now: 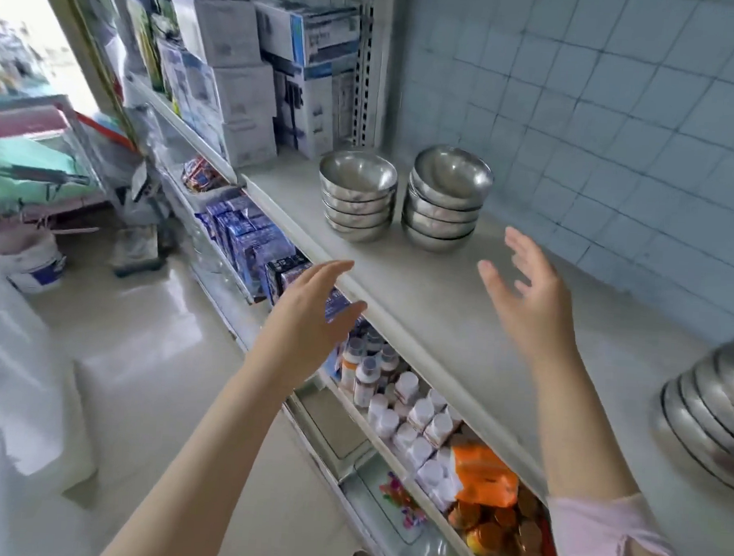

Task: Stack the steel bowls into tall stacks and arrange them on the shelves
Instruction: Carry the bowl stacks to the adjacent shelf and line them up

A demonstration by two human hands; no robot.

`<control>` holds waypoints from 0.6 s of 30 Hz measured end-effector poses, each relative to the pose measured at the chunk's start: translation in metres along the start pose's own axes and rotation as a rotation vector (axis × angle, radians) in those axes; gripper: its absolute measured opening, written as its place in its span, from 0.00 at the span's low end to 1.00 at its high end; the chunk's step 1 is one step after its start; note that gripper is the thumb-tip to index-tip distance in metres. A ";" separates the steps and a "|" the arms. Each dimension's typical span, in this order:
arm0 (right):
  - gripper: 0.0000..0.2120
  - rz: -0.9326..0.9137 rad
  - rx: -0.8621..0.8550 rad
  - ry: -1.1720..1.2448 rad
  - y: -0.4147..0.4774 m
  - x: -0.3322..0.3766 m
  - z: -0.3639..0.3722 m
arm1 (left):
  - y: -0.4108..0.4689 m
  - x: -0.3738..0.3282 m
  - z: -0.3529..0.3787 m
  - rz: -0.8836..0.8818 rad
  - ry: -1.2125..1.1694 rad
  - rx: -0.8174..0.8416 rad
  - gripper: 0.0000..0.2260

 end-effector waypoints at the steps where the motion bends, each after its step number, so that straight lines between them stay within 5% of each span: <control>1: 0.25 0.043 -0.015 0.046 0.013 -0.004 0.005 | 0.014 0.002 0.006 0.007 -0.031 0.016 0.25; 12: 0.59 0.358 -0.068 0.472 0.113 -0.061 0.056 | 0.160 -0.008 0.106 0.143 -0.370 0.312 0.48; 18: 0.42 0.317 -0.103 0.414 0.114 -0.058 0.063 | 0.191 -0.006 0.129 0.271 -0.414 0.262 0.48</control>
Point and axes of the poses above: each hand's wrist, its own y-axis towards the middle knuckle, its own z-axis out of the palm, x = y × z, the point moved 4 cm from there along y, towards the middle knuckle, and after that the axes turned 13 degrees about y, right-handed, at the moved point
